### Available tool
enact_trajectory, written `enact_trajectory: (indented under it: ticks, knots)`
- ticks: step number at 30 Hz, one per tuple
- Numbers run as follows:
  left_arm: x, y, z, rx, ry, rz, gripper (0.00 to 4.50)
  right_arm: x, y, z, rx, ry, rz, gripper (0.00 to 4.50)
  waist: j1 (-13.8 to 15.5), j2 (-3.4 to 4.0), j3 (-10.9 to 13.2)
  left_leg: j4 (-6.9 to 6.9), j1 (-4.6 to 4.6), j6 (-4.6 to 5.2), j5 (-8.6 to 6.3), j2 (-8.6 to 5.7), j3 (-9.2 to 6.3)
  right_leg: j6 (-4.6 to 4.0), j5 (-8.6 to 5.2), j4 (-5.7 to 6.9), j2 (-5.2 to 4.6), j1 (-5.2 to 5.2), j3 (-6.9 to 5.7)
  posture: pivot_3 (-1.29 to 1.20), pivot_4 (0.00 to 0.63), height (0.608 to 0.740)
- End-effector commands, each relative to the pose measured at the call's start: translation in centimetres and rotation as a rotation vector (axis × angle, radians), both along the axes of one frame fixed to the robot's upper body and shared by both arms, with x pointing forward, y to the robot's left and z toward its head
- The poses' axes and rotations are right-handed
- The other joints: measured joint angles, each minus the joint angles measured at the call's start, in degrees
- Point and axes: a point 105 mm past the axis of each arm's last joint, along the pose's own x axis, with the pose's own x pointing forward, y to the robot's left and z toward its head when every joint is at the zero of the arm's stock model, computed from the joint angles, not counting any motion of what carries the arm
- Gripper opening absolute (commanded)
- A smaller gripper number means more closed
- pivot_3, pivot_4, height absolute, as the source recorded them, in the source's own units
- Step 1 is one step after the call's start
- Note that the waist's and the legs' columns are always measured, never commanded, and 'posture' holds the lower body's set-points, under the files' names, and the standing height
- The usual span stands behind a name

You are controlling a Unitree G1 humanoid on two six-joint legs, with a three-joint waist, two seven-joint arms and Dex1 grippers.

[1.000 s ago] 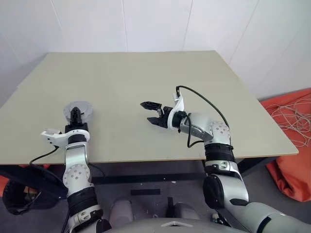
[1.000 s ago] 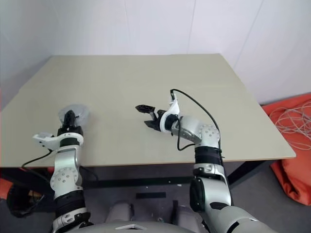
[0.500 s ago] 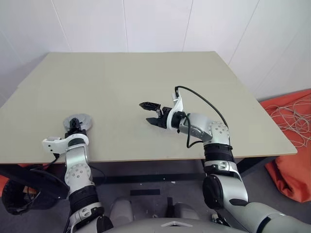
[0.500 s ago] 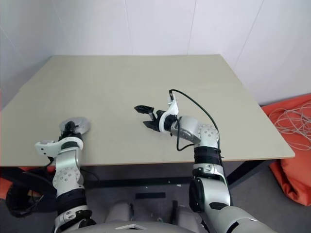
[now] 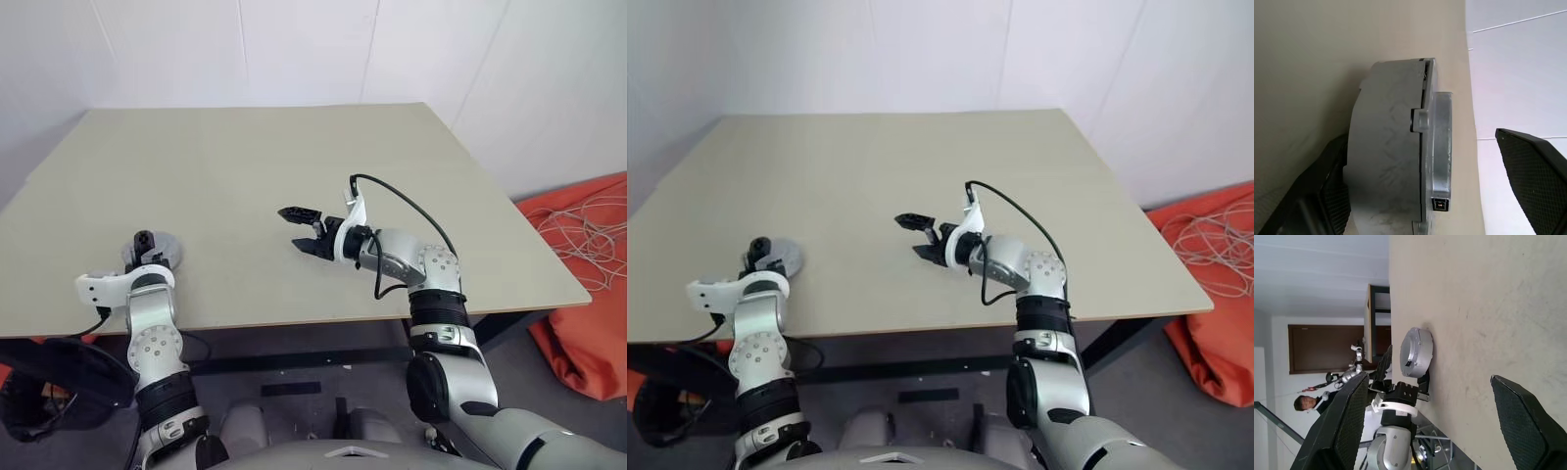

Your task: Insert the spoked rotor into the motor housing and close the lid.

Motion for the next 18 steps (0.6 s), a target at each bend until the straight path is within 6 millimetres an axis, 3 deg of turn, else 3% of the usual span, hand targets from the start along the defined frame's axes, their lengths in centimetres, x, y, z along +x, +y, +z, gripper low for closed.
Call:
enact_trajectory:
  ticks: [1,11,15,18]
  knots:
    - [-1.7,-1.8,-0.9,-0.059,0.051,0.011,4.49,0.2,0.1,1.3,0.014,-0.044,0.004,4.5,-0.05,0.0,0.0,0.0,0.0,0.0,0.0,0.01,0.0,0.0,0.0,0.0,0.01,0.0,0.0,0.0,0.0,0.74]
    - [-6.2,-3.3,-1.9,-0.107,0.271,-0.053,4.49,0.1,0.4,1.3,0.016,-0.046,0.021,4.5,-0.05,0.05,-0.05,0.02,0.04,0.01,-0.01,-0.01,0.01,0.0,-0.01,-0.01,0.01,0.02,0.02,0.0,0.0,0.74]
    - [-5.4,-5.3,0.9,-0.051,0.197,-0.249,4.49,-0.1,0.4,1.6,0.004,-0.079,0.046,4.5,0.23,0.19,-0.14,0.03,0.03,0.01,-0.01,-0.04,0.02,0.01,-0.02,-0.01,-0.01,0.0,0.03,0.0,0.0,0.74]
    - [-3.7,-7.5,4.4,0.062,0.046,-0.448,4.49,-0.3,0.3,2.4,0.011,-0.124,0.06,4.5,0.68,0.19,-0.15,0.07,0.04,-0.02,0.01,-0.06,0.02,0.02,-0.02,-0.01,-0.05,-0.04,-0.03,0.0,0.0,0.74]
